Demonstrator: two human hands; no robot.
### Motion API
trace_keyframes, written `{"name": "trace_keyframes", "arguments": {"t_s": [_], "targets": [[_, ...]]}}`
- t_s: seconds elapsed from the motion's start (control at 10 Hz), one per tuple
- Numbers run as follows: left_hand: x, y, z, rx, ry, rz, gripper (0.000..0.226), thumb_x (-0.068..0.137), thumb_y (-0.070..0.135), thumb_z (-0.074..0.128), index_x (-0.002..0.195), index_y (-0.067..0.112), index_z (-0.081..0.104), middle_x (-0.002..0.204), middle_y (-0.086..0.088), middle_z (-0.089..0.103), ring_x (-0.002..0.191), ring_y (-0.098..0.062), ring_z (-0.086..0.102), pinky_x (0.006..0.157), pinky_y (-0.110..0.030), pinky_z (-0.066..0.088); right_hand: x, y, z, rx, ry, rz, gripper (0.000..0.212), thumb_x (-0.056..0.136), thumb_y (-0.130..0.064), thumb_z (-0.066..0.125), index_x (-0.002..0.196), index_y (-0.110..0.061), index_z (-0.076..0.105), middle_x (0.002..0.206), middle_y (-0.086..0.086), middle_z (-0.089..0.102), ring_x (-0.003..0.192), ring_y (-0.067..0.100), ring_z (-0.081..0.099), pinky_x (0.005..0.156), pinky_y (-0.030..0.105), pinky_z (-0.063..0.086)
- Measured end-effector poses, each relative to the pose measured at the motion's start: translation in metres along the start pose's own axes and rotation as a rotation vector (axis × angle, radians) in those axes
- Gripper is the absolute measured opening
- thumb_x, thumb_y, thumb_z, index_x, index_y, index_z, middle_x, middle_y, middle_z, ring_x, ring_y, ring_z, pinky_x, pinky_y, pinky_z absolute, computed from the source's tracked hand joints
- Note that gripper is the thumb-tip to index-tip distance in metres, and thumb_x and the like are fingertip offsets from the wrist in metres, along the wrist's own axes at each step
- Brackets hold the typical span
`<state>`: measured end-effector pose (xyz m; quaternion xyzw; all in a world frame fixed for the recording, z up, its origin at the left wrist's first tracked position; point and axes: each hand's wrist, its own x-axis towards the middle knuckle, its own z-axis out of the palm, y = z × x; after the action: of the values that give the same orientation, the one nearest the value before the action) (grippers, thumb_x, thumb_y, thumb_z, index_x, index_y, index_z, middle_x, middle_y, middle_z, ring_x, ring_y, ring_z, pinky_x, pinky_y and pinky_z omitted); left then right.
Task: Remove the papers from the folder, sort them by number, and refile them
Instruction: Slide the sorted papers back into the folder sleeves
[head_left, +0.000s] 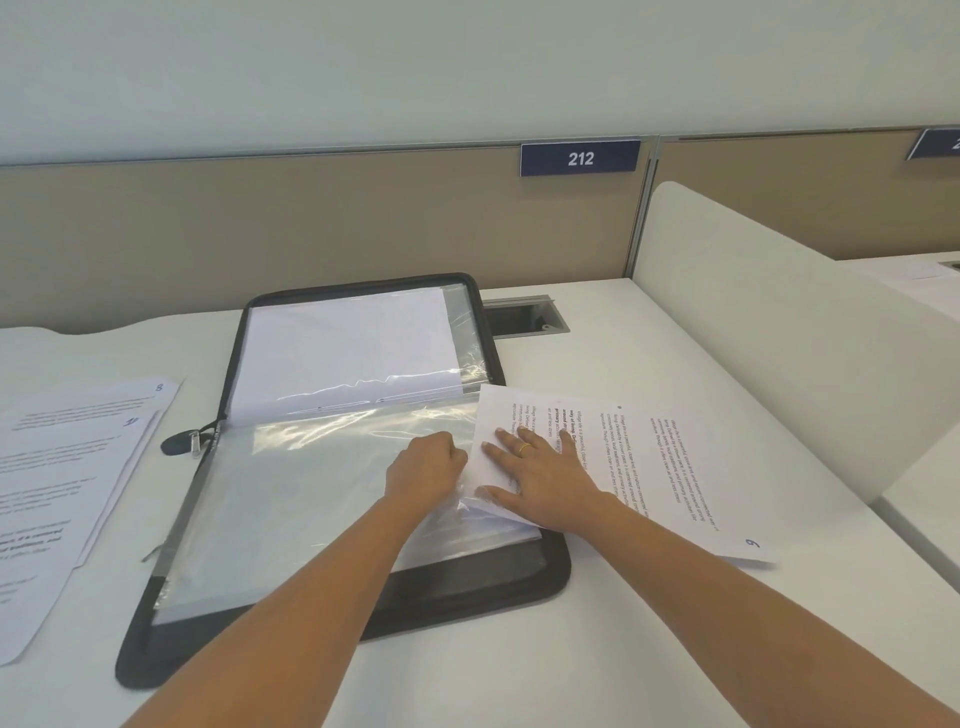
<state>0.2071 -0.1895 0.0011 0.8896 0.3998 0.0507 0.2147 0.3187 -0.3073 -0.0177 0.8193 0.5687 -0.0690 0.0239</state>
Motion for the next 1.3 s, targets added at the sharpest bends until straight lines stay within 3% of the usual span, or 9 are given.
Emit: {"name": "trace_keyframes", "arguments": {"t_s": [0.2,0.4,0.5,0.6,0.7,0.8,1.0,1.2,1.3], "targets": [[-0.004,0.002,0.001,-0.155,0.062,0.122,0.026,0.097,0.022,0.038,0.086,0.006,0.055,0.081,-0.008,0.061,0.075,-0.026,0.058,0.07,-0.036,0.048,-0.001,-0.006,-0.005,0.088,-0.041,-0.122,0.098,0.066,-0.077,-0.002,0.151,-0.029,0.007,0.159,-0.005,0.001,0.147,0.017,-0.003,0.114,0.055,-0.004],[-0.005,0.012,0.003,-0.124,0.041,0.193,0.026,0.096,0.022,0.039,0.087,0.005,0.056,0.085,-0.012,0.064,0.08,-0.029,0.06,0.071,-0.035,0.048,0.0,-0.018,-0.02,-0.012,-0.081,-0.273,0.049,0.1,-0.027,0.028,0.144,-0.006,0.029,0.152,0.008,0.026,0.142,0.02,0.017,0.116,0.048,0.006],[-0.004,0.013,0.0,-0.133,0.05,0.189,0.026,0.096,0.022,0.04,0.085,0.005,0.055,0.082,-0.011,0.063,0.074,-0.028,0.058,0.069,-0.034,0.047,0.007,-0.024,-0.027,0.089,-0.1,-0.285,0.062,0.09,-0.038,0.014,0.115,0.001,0.055,0.12,0.016,0.052,0.111,0.023,0.04,0.106,0.042,0.027],[-0.003,0.012,-0.005,-0.183,0.06,0.198,0.023,0.095,0.018,0.041,0.077,0.007,0.05,0.071,-0.006,0.055,0.067,-0.023,0.048,0.063,-0.031,0.04,0.019,-0.014,-0.031,0.231,-0.04,-0.227,0.028,0.092,-0.017,0.038,0.099,0.001,0.058,0.091,0.007,0.045,0.087,0.013,0.036,0.083,0.031,0.038],[-0.002,0.012,-0.007,-0.246,0.059,0.2,0.024,0.095,0.016,0.042,0.073,0.007,0.048,0.066,-0.004,0.051,0.064,-0.022,0.045,0.061,-0.031,0.037,0.029,-0.005,-0.032,0.269,0.045,-0.221,0.03,0.092,-0.025,0.054,0.113,-0.004,0.055,0.097,0.0,0.037,0.092,0.011,0.034,0.078,0.021,0.03],[0.0,0.013,-0.008,-0.301,0.043,0.222,0.03,0.096,0.016,0.042,0.067,0.013,0.044,0.065,-0.005,0.052,0.062,-0.019,0.047,0.06,-0.026,0.036,0.036,-0.006,-0.028,0.252,0.063,-0.229,0.051,0.085,-0.049,0.056,0.121,-0.012,0.054,0.113,0.003,0.049,0.106,0.015,0.041,0.095,0.029,0.036],[-0.001,0.022,-0.008,-0.3,-0.007,0.241,0.029,0.098,0.016,0.042,0.071,0.01,0.049,0.067,-0.007,0.053,0.059,-0.016,0.048,0.061,-0.029,0.044,0.039,-0.02,-0.042,-0.168,-0.04,-0.203,0.044,0.095,-0.03,0.043,0.134,-0.01,0.041,0.141,0.008,0.036,0.133,0.027,0.024,0.108,0.041,0.024],[0.0,0.028,-0.013,-0.306,-0.043,0.245,0.025,0.097,0.013,0.042,0.074,0.007,0.049,0.069,-0.012,0.056,0.053,-0.013,0.047,0.05,-0.021,0.04,0.035,-0.02,-0.042,0.09,-0.047,-0.184,0.041,0.093,0.0,0.048,0.134,-0.001,0.041,0.132,0.006,0.046,0.122,0.023,0.046,0.082,0.022,0.028],[-0.001,0.028,-0.014,-0.297,-0.065,0.234,0.024,0.098,0.014,0.041,0.076,0.007,0.048,0.073,-0.017,0.06,0.051,-0.014,0.049,0.046,-0.018,0.037,0.035,-0.016,-0.041,-0.012,-0.091,-0.223,0.053,0.094,-0.005,0.05,0.142,0.004,0.028,0.151,0.018,0.026,0.14,0.024,0.026,0.095,0.022,0.019]]}}
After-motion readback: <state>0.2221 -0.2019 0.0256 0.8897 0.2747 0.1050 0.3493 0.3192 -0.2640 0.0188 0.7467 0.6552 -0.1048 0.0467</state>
